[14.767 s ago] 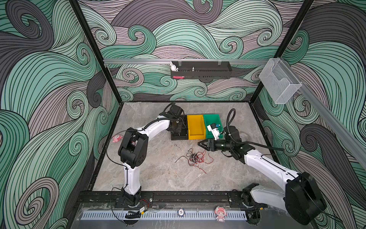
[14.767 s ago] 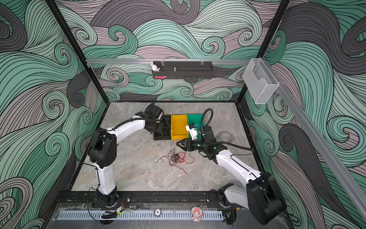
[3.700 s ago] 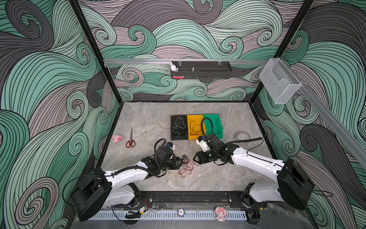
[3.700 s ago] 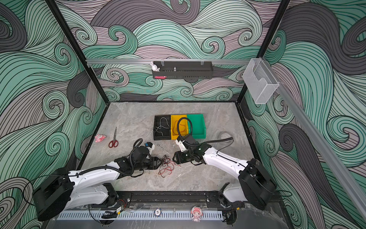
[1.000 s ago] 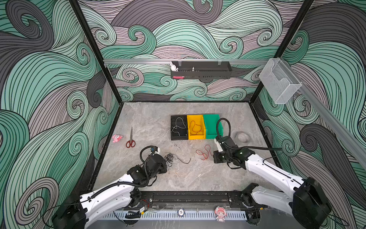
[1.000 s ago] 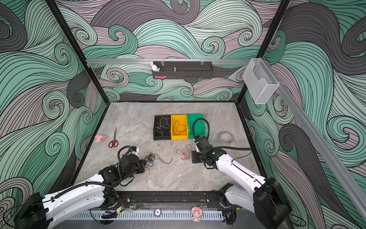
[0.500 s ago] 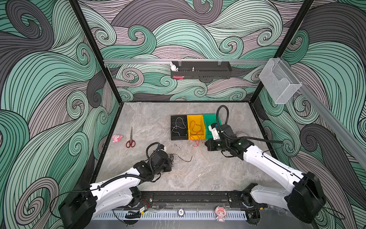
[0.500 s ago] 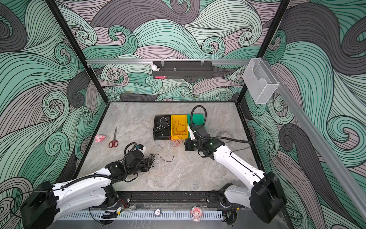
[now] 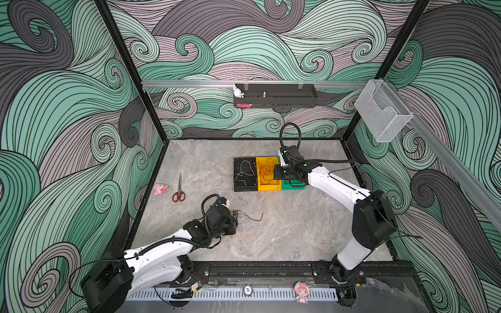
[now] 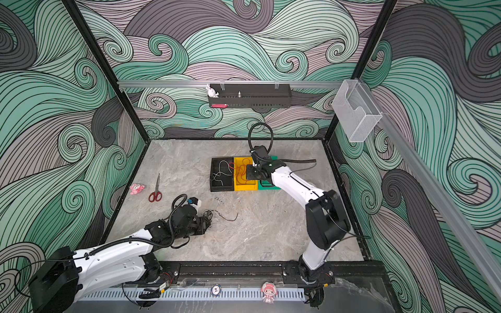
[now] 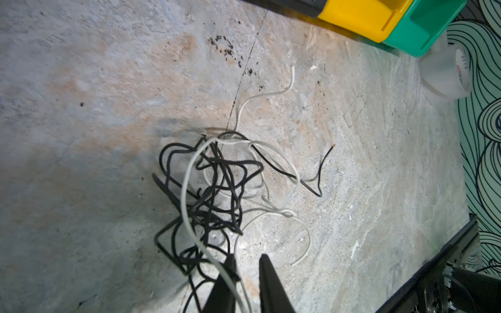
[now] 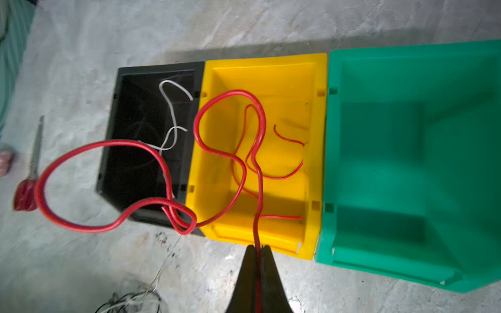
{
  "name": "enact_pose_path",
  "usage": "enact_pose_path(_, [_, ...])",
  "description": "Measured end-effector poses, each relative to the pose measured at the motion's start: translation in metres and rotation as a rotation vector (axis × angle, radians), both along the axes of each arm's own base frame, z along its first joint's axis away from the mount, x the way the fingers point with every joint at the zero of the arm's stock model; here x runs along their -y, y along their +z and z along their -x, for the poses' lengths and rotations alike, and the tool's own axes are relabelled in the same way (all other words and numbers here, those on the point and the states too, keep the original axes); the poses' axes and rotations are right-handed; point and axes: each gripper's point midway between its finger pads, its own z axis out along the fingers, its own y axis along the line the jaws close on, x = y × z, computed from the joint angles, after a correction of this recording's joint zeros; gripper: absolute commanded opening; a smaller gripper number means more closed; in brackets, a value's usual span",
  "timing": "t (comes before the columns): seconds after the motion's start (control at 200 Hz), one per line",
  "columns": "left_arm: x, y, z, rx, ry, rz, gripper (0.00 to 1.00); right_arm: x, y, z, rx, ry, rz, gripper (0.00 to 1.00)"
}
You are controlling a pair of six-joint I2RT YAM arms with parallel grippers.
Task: Untangle the cables
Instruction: 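Carry the red wire over the yellow bin with the right gripper and release, then move the right gripper back to the black and white tangle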
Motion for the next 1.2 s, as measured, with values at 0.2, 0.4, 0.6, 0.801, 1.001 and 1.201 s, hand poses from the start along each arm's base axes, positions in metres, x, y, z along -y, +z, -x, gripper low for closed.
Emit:
enact_pose_path(0.2, [0.001,0.002,-0.001,0.006,-0.003,0.009,0.20,0.004,-0.021,-0.027,-0.028,-0.022,0.130,0.03])
enact_pose_path(0.4, [0.001,0.002,-0.001,0.009,-0.008,0.006,0.20,0.007,-0.037,-0.044,-0.049,-0.033,0.225,0.04])
enact_pose_path(0.6, [0.001,0.003,0.000,0.013,-0.012,0.004,0.20,0.016,-0.047,-0.047,-0.072,-0.051,0.294,0.07])
enact_pose_path(0.801, [0.001,0.007,0.000,0.027,-0.015,0.012,0.21,0.013,-0.043,-0.049,-0.078,-0.039,0.292,0.24])
enact_pose_path(1.001, [0.001,0.008,-0.001,0.030,-0.016,0.010,0.21,0.006,-0.043,-0.046,-0.094,-0.014,0.262,0.26])
enact_pose_path(1.201, [0.000,0.008,0.000,0.030,-0.019,0.008,0.21,-0.003,-0.041,-0.042,-0.102,0.022,0.237,0.27])
